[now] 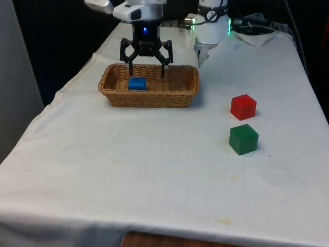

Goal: Pick up exactly two blocks and place them into the basket.

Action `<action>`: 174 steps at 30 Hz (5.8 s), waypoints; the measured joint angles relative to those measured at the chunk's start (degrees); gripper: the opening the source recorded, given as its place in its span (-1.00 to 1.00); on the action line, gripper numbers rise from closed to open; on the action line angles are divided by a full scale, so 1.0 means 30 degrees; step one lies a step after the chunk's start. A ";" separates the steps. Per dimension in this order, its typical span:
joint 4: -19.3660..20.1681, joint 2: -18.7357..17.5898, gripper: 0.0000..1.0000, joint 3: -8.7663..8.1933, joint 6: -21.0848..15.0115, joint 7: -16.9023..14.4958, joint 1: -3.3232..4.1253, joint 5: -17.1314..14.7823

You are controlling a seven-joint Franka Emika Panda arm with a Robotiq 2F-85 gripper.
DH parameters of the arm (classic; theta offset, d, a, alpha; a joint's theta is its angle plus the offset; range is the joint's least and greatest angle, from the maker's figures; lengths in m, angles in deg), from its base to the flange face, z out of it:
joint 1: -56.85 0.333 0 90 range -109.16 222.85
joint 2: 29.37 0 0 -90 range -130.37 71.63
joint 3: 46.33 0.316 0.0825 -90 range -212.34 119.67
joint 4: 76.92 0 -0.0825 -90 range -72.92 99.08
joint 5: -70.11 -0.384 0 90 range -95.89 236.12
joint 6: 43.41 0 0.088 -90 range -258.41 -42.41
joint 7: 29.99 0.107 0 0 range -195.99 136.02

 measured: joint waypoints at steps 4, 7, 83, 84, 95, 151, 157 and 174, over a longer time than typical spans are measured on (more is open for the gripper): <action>0.0210 0.0859 1.00 0.0095 0.0344 0.1184 0.0191 0.1165; 0.0363 0.1509 1.00 0.0248 0.0592 0.2044 0.0325 0.2005; -0.0649 0.2082 1.00 0.9148 0.1394 1.3579 0.0955 0.7181; -0.0649 0.1929 1.00 0.9206 0.1280 1.3579 0.0955 0.7181; -0.0649 -0.0019 1.00 0.9511 -0.0783 1.2510 0.0936 0.7181; -0.2120 -0.3151 1.00 0.8938 -0.2273 0.6341 0.0439 0.7143; -0.1757 -0.3170 1.00 0.8938 -0.2540 0.6341 0.0401 0.7124; -0.1585 -0.3189 -0.89 0.8995 -0.2712 0.6341 0.0286 0.7009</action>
